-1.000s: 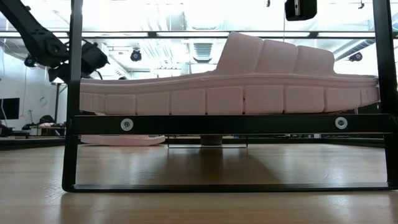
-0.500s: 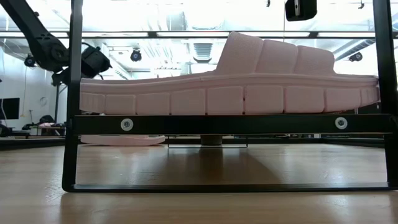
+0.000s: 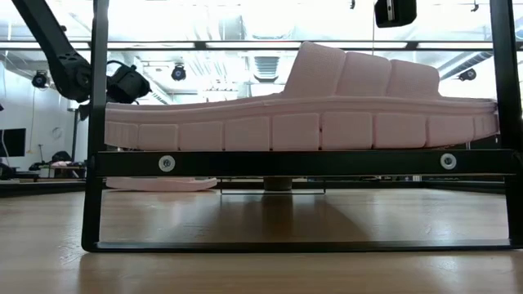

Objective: Pick and place slides into the shelf
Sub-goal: Put the pink slide on the shelf

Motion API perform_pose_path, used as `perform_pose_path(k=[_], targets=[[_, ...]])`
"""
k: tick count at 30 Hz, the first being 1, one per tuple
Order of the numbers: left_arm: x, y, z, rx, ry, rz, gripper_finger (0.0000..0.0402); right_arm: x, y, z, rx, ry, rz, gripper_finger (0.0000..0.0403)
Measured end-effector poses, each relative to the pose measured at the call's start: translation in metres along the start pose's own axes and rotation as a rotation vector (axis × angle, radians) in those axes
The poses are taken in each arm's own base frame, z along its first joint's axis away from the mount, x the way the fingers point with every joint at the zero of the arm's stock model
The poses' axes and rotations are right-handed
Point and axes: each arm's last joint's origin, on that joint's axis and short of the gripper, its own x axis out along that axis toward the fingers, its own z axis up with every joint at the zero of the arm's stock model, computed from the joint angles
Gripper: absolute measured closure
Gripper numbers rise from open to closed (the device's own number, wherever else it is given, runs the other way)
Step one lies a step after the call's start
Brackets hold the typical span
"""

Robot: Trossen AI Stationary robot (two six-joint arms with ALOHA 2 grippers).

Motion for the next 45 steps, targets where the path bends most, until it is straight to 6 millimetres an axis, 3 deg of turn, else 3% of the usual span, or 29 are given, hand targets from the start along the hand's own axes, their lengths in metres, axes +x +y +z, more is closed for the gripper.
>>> perform_pose_path(k=[5,19,31,45], targets=[[0.005,-0.005,0.004,0.005,0.018,-0.02,0.0194,0.0,0.0,0.0,0.0,0.0,0.0,0.0252],[0.004,-0.012,0.007,0.014,0.01,-0.071,0.0391,0.0,0.0,0.0,0.003,0.001,-0.001,0.0252],[0.0,-0.016,0.006,0.012,0.057,-0.124,0.04,0.0,0.0,0.0,0.008,0.001,-0.001,0.0252],[-0.038,-0.045,0.008,0.024,0.0,-0.248,0.0401,0.0,-0.002,0.0,0.012,-0.01,-0.024,0.0252]])
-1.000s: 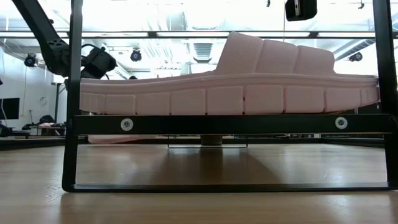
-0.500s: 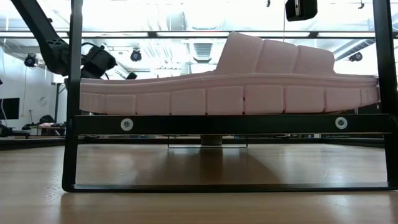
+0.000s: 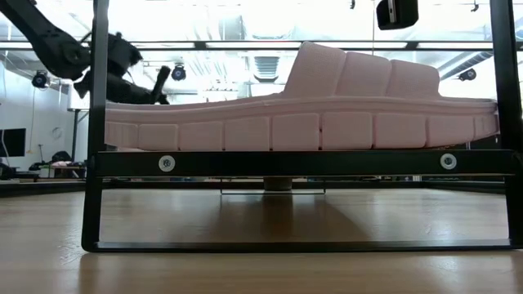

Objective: Pick and place slides into the shelf
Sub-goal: Put the pink slide on the shelf

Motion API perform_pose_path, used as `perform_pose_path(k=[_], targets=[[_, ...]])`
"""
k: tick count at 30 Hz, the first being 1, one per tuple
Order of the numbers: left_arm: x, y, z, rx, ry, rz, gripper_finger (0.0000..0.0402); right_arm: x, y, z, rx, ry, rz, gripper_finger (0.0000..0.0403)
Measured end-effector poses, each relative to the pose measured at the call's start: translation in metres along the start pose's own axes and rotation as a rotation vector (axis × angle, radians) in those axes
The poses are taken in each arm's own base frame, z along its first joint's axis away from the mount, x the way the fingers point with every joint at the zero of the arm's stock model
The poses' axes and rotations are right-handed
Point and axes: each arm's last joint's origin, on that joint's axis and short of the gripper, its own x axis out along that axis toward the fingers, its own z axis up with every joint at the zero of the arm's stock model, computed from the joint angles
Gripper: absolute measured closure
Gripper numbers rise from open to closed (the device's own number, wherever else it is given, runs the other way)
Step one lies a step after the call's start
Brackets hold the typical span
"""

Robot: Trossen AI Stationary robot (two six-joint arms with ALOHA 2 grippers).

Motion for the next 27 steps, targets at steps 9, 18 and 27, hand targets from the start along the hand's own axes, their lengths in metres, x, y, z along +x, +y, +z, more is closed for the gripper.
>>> perform_pose_path(k=[9,18,27], targets=[[-0.024,-0.03,-0.004,-0.012,-0.025,-0.156,0.0401,0.0,-0.001,0.002,-0.016,-0.053,-0.023,0.0252],[-0.047,-0.054,-0.012,-0.022,-0.031,-0.291,0.0401,0.0,0.0,0.002,-0.021,-0.06,-0.015,0.0252],[-0.062,-0.073,-0.027,-0.038,0.038,-0.409,0.0401,0.0,0.001,0.003,-0.002,-0.085,-0.012,0.0252]])
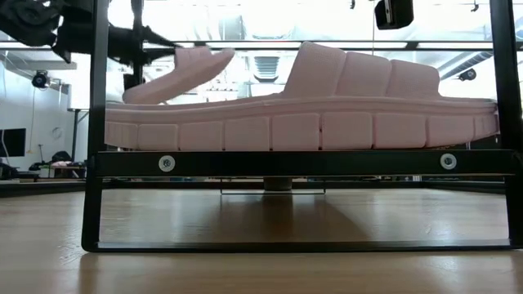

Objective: Pick and place slides into the shelf
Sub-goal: Put the pink slide on the shelf

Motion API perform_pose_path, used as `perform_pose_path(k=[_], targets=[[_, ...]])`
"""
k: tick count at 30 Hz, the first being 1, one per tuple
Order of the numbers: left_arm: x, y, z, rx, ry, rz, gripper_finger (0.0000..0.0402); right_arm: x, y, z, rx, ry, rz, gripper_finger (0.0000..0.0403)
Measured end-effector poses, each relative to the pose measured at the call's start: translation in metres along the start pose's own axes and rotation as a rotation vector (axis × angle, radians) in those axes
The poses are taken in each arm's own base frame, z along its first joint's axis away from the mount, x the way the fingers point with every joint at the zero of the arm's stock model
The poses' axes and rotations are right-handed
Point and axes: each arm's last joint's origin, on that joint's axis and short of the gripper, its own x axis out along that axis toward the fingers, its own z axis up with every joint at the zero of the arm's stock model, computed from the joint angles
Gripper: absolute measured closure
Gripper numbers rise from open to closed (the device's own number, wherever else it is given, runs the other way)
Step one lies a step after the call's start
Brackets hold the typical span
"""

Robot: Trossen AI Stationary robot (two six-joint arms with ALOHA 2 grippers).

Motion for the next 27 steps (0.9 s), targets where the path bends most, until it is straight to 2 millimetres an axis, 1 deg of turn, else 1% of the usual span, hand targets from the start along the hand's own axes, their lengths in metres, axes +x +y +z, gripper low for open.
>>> perform_pose_path(k=[8,15,21,27], targets=[[0.007,-0.024,-0.017,-0.016,0.117,-0.094,0.0402,0.0,0.001,0.0,0.016,-0.004,0.011,0.0252],[0.023,-0.041,-0.036,-0.033,0.21,-0.122,0.0402,0.0,0.002,0.001,0.033,-0.003,0.019,0.0252],[0.038,-0.05,-0.065,-0.034,0.322,-0.126,0.0402,0.0,0.006,0.002,0.051,-0.016,0.06,0.0252],[0.047,-0.063,-0.09,-0.032,0.393,-0.136,0.0402,0.0,0.006,0.002,0.058,-0.003,0.068,0.0252]])
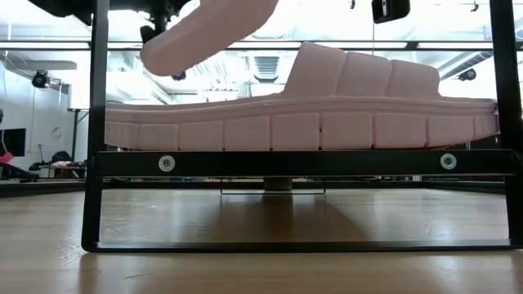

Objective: Pick and place slides into the shelf
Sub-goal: Put the pink slide on the shelf

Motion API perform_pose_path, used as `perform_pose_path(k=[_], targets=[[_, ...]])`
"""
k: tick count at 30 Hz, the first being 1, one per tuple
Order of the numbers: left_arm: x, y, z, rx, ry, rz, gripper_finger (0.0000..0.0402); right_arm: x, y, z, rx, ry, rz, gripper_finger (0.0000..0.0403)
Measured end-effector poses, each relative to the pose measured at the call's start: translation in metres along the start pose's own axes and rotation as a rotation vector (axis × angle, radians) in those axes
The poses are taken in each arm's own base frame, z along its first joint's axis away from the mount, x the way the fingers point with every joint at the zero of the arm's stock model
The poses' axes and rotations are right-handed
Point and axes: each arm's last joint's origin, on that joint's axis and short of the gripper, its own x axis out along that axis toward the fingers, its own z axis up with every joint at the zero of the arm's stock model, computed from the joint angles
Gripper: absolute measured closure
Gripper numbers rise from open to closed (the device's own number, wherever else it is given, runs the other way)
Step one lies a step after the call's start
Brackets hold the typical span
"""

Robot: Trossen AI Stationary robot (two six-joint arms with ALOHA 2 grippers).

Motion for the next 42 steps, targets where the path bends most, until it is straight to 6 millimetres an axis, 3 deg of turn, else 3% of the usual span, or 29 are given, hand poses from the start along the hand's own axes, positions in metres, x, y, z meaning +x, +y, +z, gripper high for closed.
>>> perform_pose_path(k=[12,30,42], targets=[[0.02,-0.014,-0.013,0.013,0.058,-0.018,0.0401,0.0,0.005,0.001,-0.016,0.005,0.06,0.0247],[0.06,-0.021,-0.032,0.018,0.128,0.011,0.0401,0.003,0.005,0.009,0.014,-0.031,0.074,0.0139],[0.07,-0.029,-0.029,0.029,0.124,-0.005,0.0401,0.003,0.005,0.008,0.014,-0.031,0.077,0.0153]])
